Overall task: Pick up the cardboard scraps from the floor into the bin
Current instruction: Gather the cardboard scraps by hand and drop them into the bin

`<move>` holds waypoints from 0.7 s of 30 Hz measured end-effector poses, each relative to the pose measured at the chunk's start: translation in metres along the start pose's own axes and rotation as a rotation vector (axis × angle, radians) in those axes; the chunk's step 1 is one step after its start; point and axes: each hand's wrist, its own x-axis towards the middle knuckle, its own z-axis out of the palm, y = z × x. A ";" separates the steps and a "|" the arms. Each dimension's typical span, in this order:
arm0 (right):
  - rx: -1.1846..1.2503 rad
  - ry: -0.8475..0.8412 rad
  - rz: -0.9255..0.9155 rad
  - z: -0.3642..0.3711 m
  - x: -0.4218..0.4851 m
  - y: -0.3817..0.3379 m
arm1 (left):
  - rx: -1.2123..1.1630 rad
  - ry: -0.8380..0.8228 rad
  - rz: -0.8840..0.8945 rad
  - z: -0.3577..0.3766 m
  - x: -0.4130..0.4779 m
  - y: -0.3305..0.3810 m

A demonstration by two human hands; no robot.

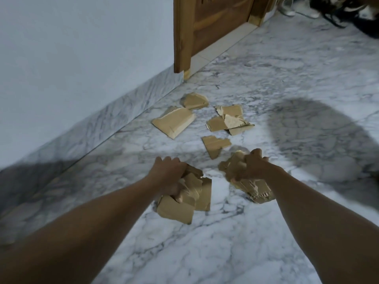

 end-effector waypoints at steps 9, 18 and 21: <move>0.256 0.230 0.024 0.036 -0.067 0.021 | -0.102 0.115 -0.149 -0.013 -0.017 0.036; 0.433 0.564 0.139 -0.070 -0.161 0.163 | -0.409 0.215 -0.051 -0.165 0.005 0.201; 0.459 0.691 0.270 -0.124 -0.203 0.233 | -0.579 0.306 0.036 -0.224 0.016 0.278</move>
